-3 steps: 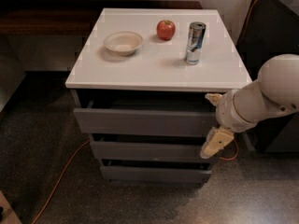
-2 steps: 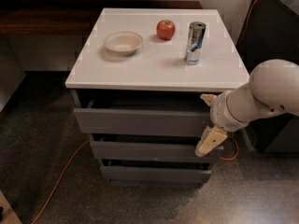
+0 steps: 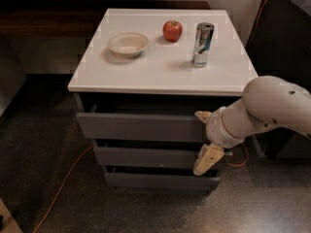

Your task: Place redbull can into middle drawer

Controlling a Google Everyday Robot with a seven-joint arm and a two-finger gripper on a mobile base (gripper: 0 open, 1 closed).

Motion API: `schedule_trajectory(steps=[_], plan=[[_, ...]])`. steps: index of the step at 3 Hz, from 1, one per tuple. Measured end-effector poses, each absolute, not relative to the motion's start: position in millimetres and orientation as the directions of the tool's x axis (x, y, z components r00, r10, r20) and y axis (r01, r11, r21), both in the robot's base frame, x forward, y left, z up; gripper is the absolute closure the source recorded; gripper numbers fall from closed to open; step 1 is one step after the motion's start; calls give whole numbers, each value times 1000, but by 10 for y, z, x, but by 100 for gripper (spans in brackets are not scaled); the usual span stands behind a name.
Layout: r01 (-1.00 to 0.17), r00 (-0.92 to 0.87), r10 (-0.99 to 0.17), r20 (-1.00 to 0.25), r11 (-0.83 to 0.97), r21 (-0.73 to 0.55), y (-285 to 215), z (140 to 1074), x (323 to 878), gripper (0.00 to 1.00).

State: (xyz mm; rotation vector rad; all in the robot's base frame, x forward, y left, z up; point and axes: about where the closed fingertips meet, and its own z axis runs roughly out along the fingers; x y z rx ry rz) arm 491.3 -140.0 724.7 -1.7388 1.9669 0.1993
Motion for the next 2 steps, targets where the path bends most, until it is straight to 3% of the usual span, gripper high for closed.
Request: schedule_trajectory(steps=[2], plan=[[-958, -100, -922, -374, 191, -214, -1358, 6479, 4846, 0]])
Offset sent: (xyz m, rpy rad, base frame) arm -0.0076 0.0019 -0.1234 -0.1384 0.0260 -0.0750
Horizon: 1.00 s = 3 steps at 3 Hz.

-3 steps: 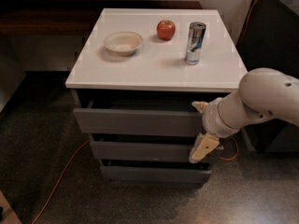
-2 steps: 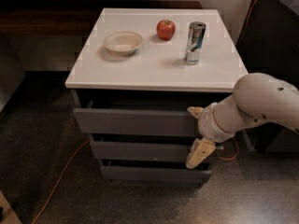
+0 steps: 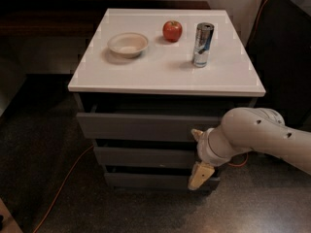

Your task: Place redbull can into middle drawer

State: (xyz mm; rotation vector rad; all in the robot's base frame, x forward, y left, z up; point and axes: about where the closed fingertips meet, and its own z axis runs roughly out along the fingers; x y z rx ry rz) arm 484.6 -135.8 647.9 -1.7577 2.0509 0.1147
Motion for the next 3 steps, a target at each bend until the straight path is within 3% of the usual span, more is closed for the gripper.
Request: schedule_trajectory(steps=[3], plan=[[-959, -45, -941, -334, 134, -249, -1300, 5810, 4813, 0]])
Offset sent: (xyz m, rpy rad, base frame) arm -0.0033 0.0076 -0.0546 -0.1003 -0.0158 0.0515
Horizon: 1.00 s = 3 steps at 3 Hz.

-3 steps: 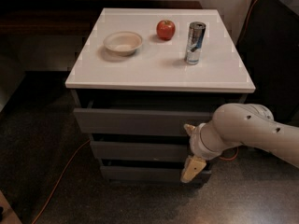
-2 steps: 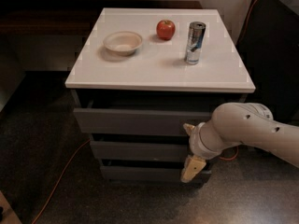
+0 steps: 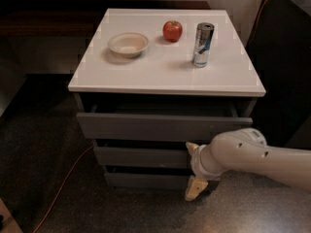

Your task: Place redbull can into middle drawer

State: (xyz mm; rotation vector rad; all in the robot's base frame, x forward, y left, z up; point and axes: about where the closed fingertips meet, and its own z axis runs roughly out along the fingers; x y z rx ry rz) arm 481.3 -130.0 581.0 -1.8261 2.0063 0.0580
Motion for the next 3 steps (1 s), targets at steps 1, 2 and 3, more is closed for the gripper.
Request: schedule_trajectory(steps=[1, 2, 3], plan=[[-954, -32, -933, -359, 136, -268, -1274, 5486, 4861, 0], [-944, -20, -923, -385, 145, -297, -1273, 5182, 4964, 0], [-939, -8, -908, -419, 150, -308, -1273, 4926, 5101, 0]])
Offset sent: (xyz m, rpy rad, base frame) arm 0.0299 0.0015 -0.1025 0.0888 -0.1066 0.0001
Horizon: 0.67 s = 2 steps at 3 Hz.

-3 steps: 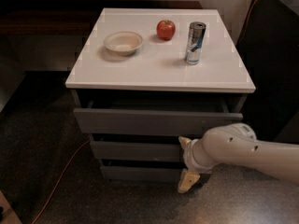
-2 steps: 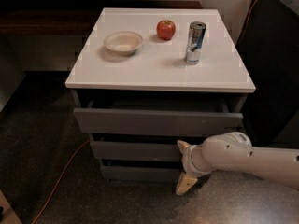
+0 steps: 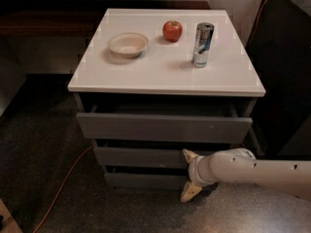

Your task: Place redbull can into middle drawer

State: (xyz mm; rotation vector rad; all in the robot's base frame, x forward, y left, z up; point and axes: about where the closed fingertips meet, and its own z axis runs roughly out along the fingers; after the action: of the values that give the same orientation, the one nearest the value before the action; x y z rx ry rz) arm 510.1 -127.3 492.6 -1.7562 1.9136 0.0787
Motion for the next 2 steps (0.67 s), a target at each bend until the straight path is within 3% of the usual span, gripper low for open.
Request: schedule_trajectory(steps=[2], plan=[[-935, 8, -868, -496, 170, -312, -1383, 4561, 5567, 0]])
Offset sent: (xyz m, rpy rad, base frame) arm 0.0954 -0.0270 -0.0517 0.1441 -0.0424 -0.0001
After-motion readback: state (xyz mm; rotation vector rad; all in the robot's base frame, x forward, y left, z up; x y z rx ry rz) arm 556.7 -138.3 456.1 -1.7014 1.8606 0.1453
